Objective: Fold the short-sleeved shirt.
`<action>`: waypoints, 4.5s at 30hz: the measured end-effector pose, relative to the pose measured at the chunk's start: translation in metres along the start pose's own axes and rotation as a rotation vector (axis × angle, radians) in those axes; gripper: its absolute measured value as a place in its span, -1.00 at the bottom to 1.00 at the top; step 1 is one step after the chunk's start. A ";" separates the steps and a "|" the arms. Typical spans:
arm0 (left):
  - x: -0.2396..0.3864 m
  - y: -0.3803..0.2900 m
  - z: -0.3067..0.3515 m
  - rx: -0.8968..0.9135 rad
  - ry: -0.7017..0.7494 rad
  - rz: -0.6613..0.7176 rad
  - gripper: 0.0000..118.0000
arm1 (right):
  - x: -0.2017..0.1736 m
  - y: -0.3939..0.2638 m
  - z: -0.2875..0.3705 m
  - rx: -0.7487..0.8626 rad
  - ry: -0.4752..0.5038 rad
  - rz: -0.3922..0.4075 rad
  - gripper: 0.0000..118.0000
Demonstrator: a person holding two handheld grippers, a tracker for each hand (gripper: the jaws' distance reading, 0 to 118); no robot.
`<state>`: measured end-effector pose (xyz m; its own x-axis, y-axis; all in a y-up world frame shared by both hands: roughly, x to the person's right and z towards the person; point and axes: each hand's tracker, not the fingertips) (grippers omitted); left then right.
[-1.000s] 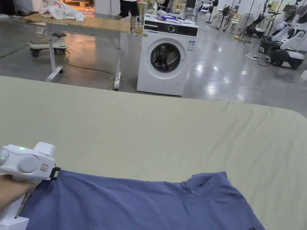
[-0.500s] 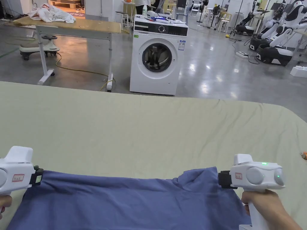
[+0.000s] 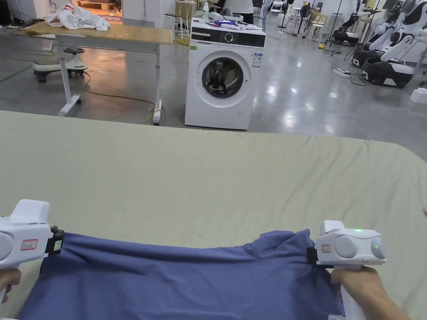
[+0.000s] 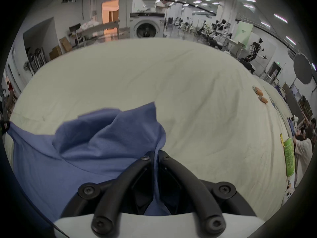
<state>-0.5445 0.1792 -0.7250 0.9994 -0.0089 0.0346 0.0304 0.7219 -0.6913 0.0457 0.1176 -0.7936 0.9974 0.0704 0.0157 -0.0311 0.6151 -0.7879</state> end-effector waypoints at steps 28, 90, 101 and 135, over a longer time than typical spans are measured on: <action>-0.032 0.103 0.300 0.479 0.055 0.026 -1.00 | -0.013 0.071 0.408 0.747 -0.076 0.064 -0.96; -0.025 -0.156 0.293 0.405 0.002 0.103 -1.00 | 0.004 -0.187 0.379 0.505 -0.109 0.154 -0.96; -0.011 -0.254 0.303 0.222 0.006 0.104 -1.00 | 0.008 -0.282 0.366 0.276 -0.074 0.146 -0.96; 0.052 -0.225 0.257 0.394 0.033 0.067 -0.20 | -0.062 -0.258 0.347 0.577 -0.090 0.000 0.39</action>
<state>-0.5040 0.1947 -0.3821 0.9991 0.0300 -0.0286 -0.0384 0.9316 -0.3615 -0.0304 0.2270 -0.3776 0.9887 0.1216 0.0881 -0.0868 0.9415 -0.3257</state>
